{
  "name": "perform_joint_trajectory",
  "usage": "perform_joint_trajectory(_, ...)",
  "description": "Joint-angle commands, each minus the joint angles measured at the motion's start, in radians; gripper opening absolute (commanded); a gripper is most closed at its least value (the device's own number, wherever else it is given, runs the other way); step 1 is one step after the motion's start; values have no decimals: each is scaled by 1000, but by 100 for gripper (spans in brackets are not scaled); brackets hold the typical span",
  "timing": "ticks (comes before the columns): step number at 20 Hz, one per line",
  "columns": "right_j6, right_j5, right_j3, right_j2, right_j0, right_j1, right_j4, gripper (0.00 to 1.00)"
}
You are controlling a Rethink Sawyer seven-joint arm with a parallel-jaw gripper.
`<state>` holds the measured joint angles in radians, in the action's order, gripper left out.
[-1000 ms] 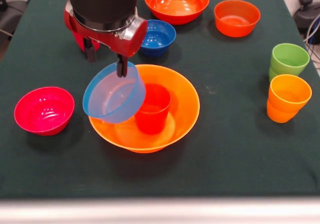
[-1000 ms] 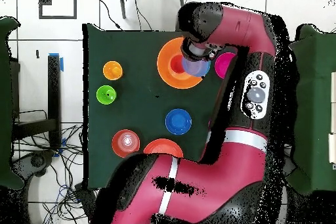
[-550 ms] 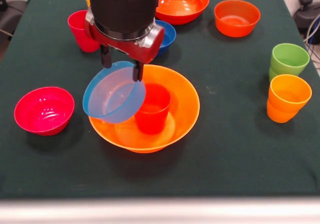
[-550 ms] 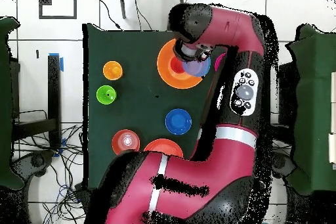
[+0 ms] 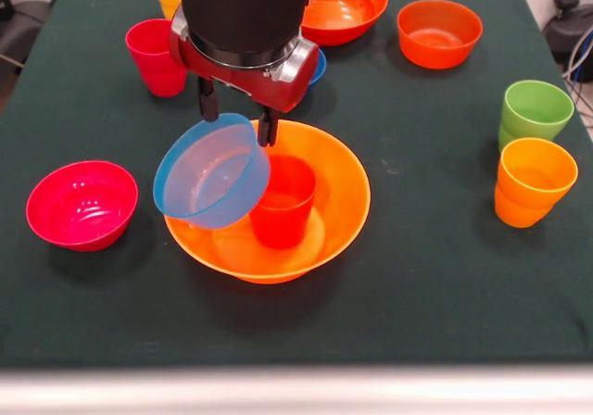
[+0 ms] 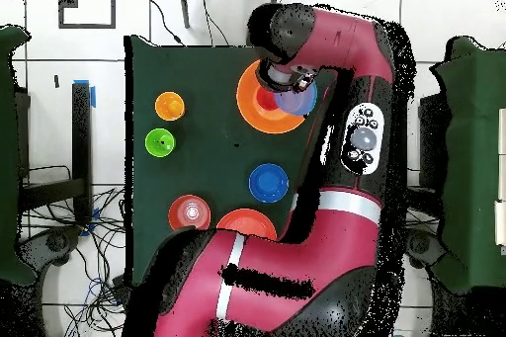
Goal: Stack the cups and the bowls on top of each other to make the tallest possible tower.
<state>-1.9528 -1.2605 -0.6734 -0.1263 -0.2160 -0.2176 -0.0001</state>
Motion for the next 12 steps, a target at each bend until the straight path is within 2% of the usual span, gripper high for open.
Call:
perform_joint_trajectory(1,-160,-5,-83,28,40,-17,13,100)
perform_joint_trajectory(2,-159,0,-83,29,38,-14,17,100)
perform_joint_trajectory(3,-153,44,-162,27,41,-49,19,100)
perform_joint_trajectory(4,-152,47,-167,27,41,-50,21,100)
perform_joint_trajectory(7,-152,18,-105,31,38,-20,24,100)
perform_joint_trajectory(12,-143,33,-106,29,39,-10,22,100)
